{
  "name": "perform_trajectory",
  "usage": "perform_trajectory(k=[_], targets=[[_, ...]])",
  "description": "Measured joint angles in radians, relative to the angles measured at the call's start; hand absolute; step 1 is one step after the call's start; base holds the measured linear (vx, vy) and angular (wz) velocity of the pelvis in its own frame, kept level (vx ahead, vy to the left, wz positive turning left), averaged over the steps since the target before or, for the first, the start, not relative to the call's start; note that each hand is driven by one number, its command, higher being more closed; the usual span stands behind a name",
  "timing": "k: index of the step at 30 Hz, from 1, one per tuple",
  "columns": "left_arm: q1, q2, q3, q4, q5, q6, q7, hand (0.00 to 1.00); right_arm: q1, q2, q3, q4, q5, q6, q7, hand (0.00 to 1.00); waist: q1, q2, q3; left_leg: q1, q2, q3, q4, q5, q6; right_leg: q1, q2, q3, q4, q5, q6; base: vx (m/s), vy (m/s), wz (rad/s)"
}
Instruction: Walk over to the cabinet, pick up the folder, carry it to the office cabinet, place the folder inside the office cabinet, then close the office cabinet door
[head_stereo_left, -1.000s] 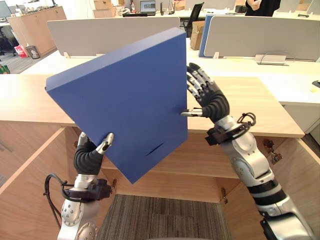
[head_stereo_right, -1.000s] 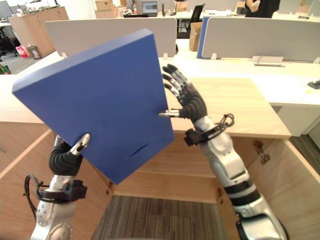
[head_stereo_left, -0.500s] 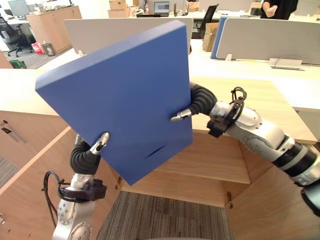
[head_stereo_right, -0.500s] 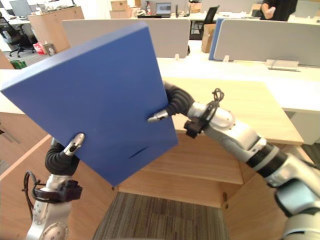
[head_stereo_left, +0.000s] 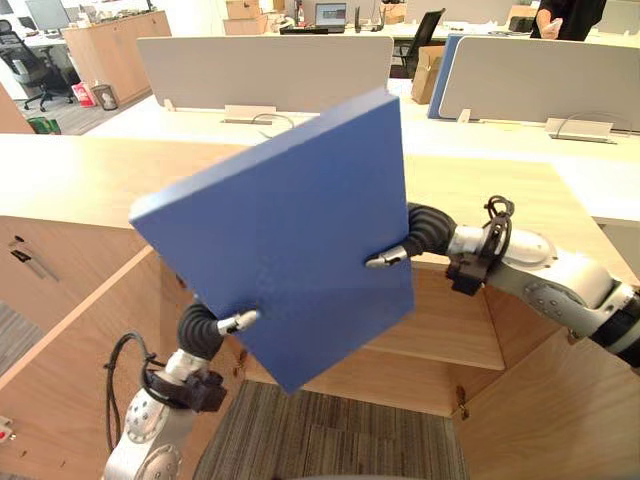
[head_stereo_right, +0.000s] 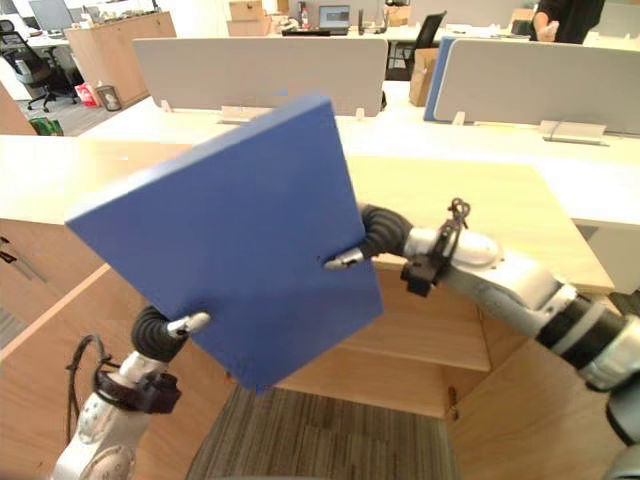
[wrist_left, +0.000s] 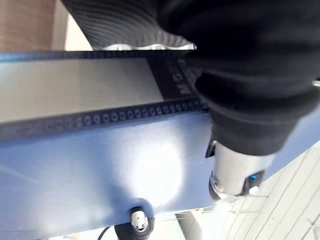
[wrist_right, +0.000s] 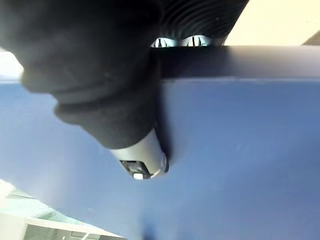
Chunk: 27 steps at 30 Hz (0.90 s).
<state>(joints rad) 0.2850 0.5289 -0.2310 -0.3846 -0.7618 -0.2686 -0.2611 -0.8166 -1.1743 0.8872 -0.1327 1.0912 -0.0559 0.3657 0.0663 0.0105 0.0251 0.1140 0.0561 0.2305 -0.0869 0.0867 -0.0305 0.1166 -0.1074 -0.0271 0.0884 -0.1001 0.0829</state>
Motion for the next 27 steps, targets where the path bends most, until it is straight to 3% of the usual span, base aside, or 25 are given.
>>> perform_trajectory(k=[6,8,9,11,12,13,15,17,21,27], targets=[[0.022,0.026,-0.121,0.101,-0.138,0.075,-0.093,0.0,0.174,-0.039,-0.111,-0.058,-0.055,0.014,0.025,1.0,-0.003,-0.003,0.002,-0.009,0.0,0.004,0.0,0.0,0.0,-0.015,0.0,0.003,0.006,0.0,0.0,0.0,0.002,-0.01],[-0.007,-0.007,-0.122,0.319,-0.187,0.1,-0.129,0.0,0.245,-0.038,-0.211,-0.073,-0.104,0.015,0.024,1.0,-0.005,-0.002,0.001,-0.009,0.001,0.005,0.0,0.0,0.0,-0.016,0.001,0.005,0.006,0.001,0.001,-0.02,0.002,-0.03],[-0.029,-0.073,-0.076,0.535,-0.177,0.142,-0.107,0.0,0.264,-0.028,-0.309,-0.087,-0.141,0.014,0.026,1.0,-0.013,-0.002,0.001,-0.011,0.002,0.01,-0.005,0.0,-0.001,-0.02,0.001,0.01,0.006,0.001,0.001,-0.04,0.005,-0.09],[-0.028,-0.152,-0.006,0.705,-0.17,0.163,-0.077,0.0,0.301,0.006,-0.454,-0.133,-0.173,0.005,0.023,1.0,-0.022,-0.006,0.003,-0.013,0.003,0.019,-0.005,0.0,-0.001,-0.028,0.002,0.019,0.006,0.001,0.001,-0.02,0.011,-0.18],[-0.028,-0.235,0.06,0.838,-0.129,0.176,-0.05,0.0,0.318,0.063,-0.573,-0.155,-0.21,-0.021,0.009,1.0,-0.027,-0.011,0.002,-0.01,0.003,0.033,-0.005,-0.002,0.0,-0.032,0.001,0.033,0.005,0.003,0.002,-0.01,0.015,-0.21],[-0.029,-0.254,0.075,0.862,-0.12,0.176,-0.04,0.0,0.318,0.079,-0.597,-0.158,-0.221,-0.023,0.003,1.0,-0.029,-0.011,0.002,-0.01,0.002,0.035,-0.005,-0.003,0.0,-0.032,0.001,0.034,0.004,0.003,0.002,0.0,0.018,-0.16],[-0.034,-0.379,0.183,1.027,-0.042,0.177,0.036,0.0,0.318,0.186,-0.749,-0.183,-0.351,-0.055,-0.06,1.0,-0.046,-0.017,-0.002,-0.01,0.0,0.036,-0.001,-0.003,0.0,-0.03,-0.001,0.034,-0.002,0.006,0.002,0.0,0.008,-0.02],[-0.031,-0.437,0.25,1.136,-0.014,0.18,0.097,0.0,0.318,0.231,-0.79,-0.194,-0.412,-0.07,-0.1,1.0,-0.055,-0.023,-0.015,-0.011,0.003,0.036,-0.001,-0.002,0.001,-0.028,0.002,0.034,-0.012,0.011,-0.001,0.0,0.0,0.0],[-0.025,-0.452,0.381,1.324,0.036,0.2,0.188,0.0,0.338,0.292,-0.789,-0.271,-0.55,-0.07,-0.135,1.0,-0.075,-0.024,-0.024,-0.009,0.016,0.041,-0.001,-0.001,-0.002,-0.027,0.015,0.04,-0.016,0.017,-0.009,-0.03,-0.008,-0.05],[-0.005,-0.457,0.491,1.426,0.171,0.228,0.236,0.0,0.407,0.45,-0.772,-0.358,-0.689,-0.108,-0.181,1.0,-0.08,-0.026,-0.048,-0.002,0.024,0.055,-0.005,0.002,-0.005,-0.03,0.024,0.057,-0.022,0.023,-0.013,-0.05,-0.004,-0.08]])
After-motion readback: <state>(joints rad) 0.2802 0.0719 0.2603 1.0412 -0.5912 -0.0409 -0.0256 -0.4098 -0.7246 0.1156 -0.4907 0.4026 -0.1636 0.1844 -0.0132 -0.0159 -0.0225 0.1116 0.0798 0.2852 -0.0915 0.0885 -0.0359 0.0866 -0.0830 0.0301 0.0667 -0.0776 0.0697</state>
